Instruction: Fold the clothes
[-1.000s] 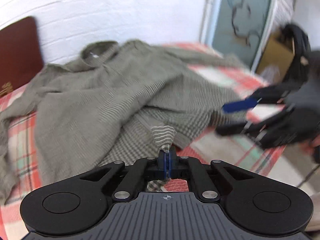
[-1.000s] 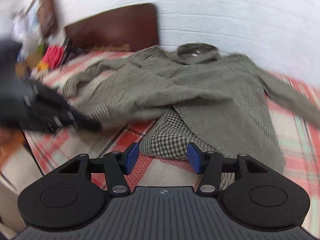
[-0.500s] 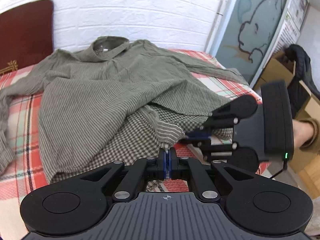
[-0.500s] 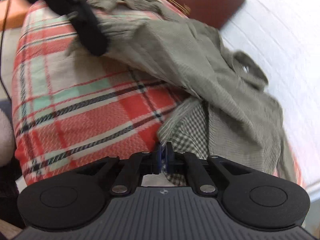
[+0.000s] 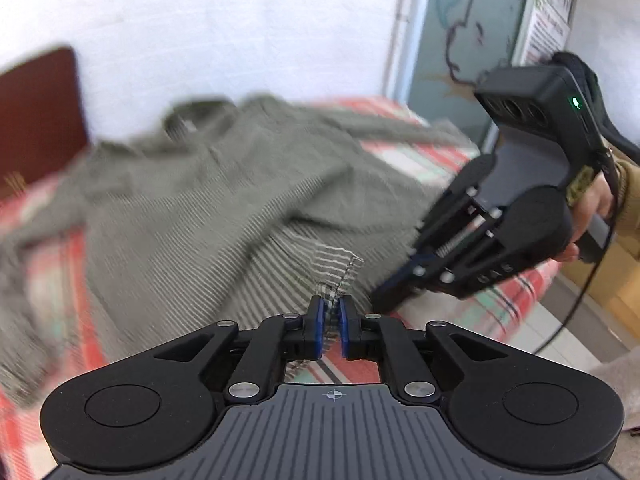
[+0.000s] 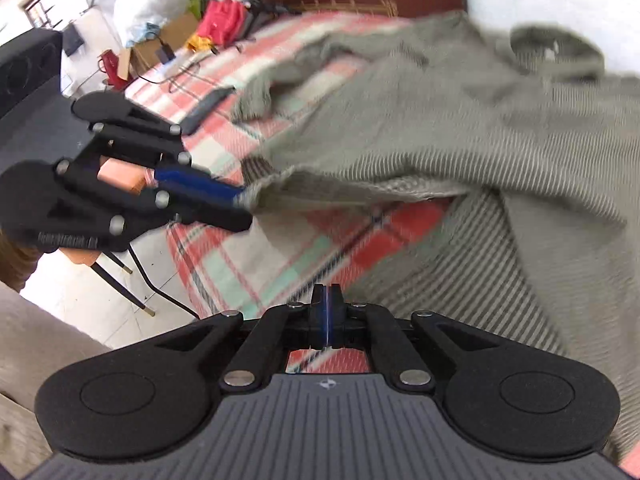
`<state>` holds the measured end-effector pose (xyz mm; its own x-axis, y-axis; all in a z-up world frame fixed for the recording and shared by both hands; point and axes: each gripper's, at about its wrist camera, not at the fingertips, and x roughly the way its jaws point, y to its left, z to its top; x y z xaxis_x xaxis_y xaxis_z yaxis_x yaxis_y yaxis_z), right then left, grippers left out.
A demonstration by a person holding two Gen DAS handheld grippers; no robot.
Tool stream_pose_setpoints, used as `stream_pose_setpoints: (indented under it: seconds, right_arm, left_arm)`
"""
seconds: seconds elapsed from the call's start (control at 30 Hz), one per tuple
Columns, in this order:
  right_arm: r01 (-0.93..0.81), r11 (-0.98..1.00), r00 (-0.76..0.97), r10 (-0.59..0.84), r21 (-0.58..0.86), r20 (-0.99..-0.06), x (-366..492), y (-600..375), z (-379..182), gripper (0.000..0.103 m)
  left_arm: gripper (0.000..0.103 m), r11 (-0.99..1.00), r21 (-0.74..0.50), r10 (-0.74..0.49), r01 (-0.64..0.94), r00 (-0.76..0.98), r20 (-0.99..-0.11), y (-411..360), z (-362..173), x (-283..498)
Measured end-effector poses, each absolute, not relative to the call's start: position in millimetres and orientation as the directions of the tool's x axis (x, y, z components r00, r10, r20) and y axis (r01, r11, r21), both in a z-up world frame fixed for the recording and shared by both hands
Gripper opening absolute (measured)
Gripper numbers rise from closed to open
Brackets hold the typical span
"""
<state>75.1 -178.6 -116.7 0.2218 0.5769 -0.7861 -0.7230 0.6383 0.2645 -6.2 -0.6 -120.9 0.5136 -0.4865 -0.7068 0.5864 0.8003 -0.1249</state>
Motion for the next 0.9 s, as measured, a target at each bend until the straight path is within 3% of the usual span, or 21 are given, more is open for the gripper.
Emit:
stream_pose_setpoints:
  seconds: [0.07, 0.23, 0.27, 0.37, 0.47, 0.53, 0.63, 0.77, 0.9]
  right_arm:
    - [-0.704, 0.669, 0.254, 0.549, 0.237, -0.796, 74, -183, -123, 0.007]
    - [-0.613, 0.758, 0.311, 0.492, 0.224, -0.813, 57, -219, -128, 0.029]
    - [-0.591, 0.775, 0.321, 0.48, 0.223, -0.816, 53, -227, -130, 0.03]
    - [-0.511, 0.826, 0.349, 0.451, 0.237, -0.822, 50, -246, -138, 0.037]
    - [-0.44, 0.859, 0.373, 0.44, 0.262, -0.817, 46, -264, -148, 0.037]
    - [-0.408, 0.872, 0.384, 0.432, 0.27, -0.816, 44, -271, -153, 0.037]
    - [-0.39, 0.891, 0.421, 0.398, 0.233, -0.815, 38, -278, -155, 0.038]
    - [-0.336, 0.9, 0.449, 0.412, 0.277, -0.793, 35, -291, -159, 0.05]
    - [-0.269, 0.888, 0.471, 0.459, 0.373, -0.754, 38, -304, -166, 0.051]
  left_arm:
    - [0.023, 0.777, -0.133, -0.485, 0.615, 0.452, -0.749, -13, -139, -6]
    - [0.027, 0.745, -0.137, -0.435, 0.653, 0.32, -0.842, -31, -181, 1]
    - [0.029, 0.743, -0.147, -0.441, 0.653, 0.312, -0.842, -28, -183, 1]
    - [0.051, 0.744, -0.194, -0.478, 0.639, 0.306, -0.823, -15, -167, 4]
    - [0.052, 0.755, -0.172, -0.507, 0.632, 0.397, -0.765, -7, -137, 4]
    - [0.054, 0.749, -0.125, -0.511, 0.651, 0.447, -0.734, -17, -125, 5]
    - [0.054, 0.699, 0.041, -0.456, 0.714, 0.49, -0.743, -54, -131, 3]
    - [0.057, 0.554, 0.24, -0.402, 0.797, 0.508, -0.762, -100, -154, -8]
    - [0.06, 0.509, 0.278, -0.349, 0.815, 0.49, -0.799, -113, -173, -2]
